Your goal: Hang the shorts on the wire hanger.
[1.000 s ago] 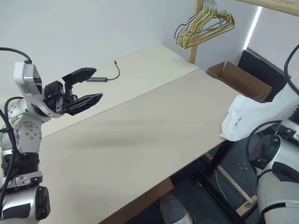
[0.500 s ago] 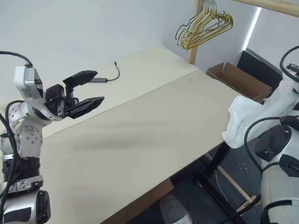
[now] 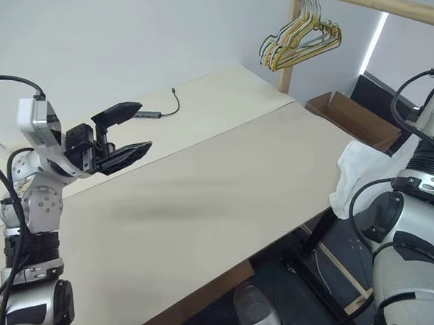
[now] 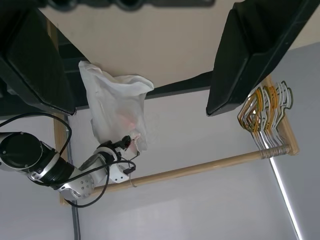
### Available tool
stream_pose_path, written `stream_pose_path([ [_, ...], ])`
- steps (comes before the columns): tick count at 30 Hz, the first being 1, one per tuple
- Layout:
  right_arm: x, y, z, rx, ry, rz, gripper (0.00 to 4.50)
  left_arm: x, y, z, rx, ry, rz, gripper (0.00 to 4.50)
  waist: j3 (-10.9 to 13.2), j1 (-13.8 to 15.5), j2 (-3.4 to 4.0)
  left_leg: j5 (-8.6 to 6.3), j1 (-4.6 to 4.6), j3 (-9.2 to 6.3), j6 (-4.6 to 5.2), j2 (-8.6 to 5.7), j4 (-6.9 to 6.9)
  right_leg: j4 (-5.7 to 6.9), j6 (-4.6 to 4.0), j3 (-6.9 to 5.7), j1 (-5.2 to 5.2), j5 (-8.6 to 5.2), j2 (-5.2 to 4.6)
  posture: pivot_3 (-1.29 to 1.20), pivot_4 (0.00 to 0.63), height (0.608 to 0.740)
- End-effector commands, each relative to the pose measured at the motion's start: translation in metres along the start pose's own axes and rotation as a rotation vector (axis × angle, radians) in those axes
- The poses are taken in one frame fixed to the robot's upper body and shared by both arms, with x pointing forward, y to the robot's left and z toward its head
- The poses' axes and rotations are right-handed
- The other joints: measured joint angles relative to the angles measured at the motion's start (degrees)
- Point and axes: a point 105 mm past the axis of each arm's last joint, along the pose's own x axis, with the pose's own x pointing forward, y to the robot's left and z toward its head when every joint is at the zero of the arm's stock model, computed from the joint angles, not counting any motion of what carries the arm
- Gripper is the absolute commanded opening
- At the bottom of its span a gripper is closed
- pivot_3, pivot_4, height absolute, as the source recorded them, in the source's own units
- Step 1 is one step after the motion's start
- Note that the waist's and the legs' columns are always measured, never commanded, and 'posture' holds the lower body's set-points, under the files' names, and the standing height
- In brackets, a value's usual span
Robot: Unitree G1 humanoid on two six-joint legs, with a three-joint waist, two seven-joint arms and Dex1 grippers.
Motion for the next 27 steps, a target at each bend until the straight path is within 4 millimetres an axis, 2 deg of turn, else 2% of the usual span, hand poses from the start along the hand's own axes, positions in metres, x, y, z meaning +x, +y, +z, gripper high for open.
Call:
stream_pose_path([
  [1, -0.016, -0.013, 0.029, -0.051, -0.179, -0.138, 4.46, -0.001, 0.0, 0.013, 0.05, -0.038, 0.005, 4.5, 0.0, 0.25, 0.0, 0.0, -0.01, 0.0, 0.0, 0.0, 0.0, 0.0, 0.0, 0.0, -0.01, 0.0, 0.0, -0.28, 0.0, 0.74],
  [5, -0.035, -0.01, 0.043, -0.087, -0.296, -0.236, 4.46, -0.001, 0.001, 0.014, 0.055, -0.043, 0.009, 4.5, 0.0, 0.36, 0.0, 0.0, -0.03, -0.01, 0.0, -0.01, 0.0, -0.02, 0.01, 0.04, -0.03, 0.0, -0.01, -0.27, 0.0, 0.74],
  [9, -0.069, 0.002, 0.066, -0.091, -0.508, -0.315, 4.46, -0.002, 0.002, 0.016, 0.063, -0.043, 0.02, 4.5, 0.0, 0.38, 0.01, 0.0, 0.0, -0.06, 0.0, 0.02, 0.0, 0.01, 0.01, 0.04, -0.04, 0.0, 0.02, -0.27, 0.0, 0.74],
  [12, -0.098, 0.026, 0.08, -0.138, -0.727, -0.288, 4.46, -0.006, 0.003, 0.015, 0.075, -0.027, 0.055, 4.5, 0.0, 0.43, 0.01, 0.0, -0.02, -0.11, 0.0, 0.03, 0.0, 0.01, 0.02, 0.04, -0.06, 0.0, 0.02, -0.25, 0.0, 0.74],
  [16, -0.129, 0.075, 0.08, -0.261, -0.942, -0.102, 4.46, -0.017, 0.005, 0.011, 0.092, 0.024, 0.144, 4.5, 0.05, 0.76, -0.07, -0.01, -0.03, -0.26, 0.0, 0.06, -0.01, -0.02, 0.02, 0.06, -0.08, 0.01, 0.02, -0.2, 0.0, 0.74],
  [19, -0.148, 0.112, 0.066, -0.422, -1.058, 0.093, 4.46, -0.032, 0.004, 0.006, 0.079, 0.082, 0.23, 4.5, 0.07, 1.78, -0.11, -0.01, -0.02, -0.38, 0.0, 0.06, -0.01, -0.01, 0.04, 0.07, -0.08, 0.02, 0.03, -0.16, 0.0, 0.74],
  [23, -0.163, 0.157, 0.029, -0.497, -1.046, 0.55, 4.46, -0.056, -0.009, -0.007, 0.03, 0.182, 0.307, 4.5, 0.13, 4.18, -0.19, -0.02, -0.01, -0.45, 0.02, 0.14, -0.03, -0.02, 0.04, 0.05, -0.14, 0.03, 0.1, -0.11, 0.0, 0.74],
  [27, -0.177, 0.191, -0.034, -0.793, -1.022, 0.894, 4.46, -0.078, -0.03, -0.023, -0.006, 0.289, 0.387, 4.5, 0.23, 8.42, -0.43, -0.02, 0.1, -0.53, 0.02, 0.17, -0.03, 0.0, -0.03, -0.03, -0.38, 0.06, 0.08, -0.02, 0.0, 0.74],
])
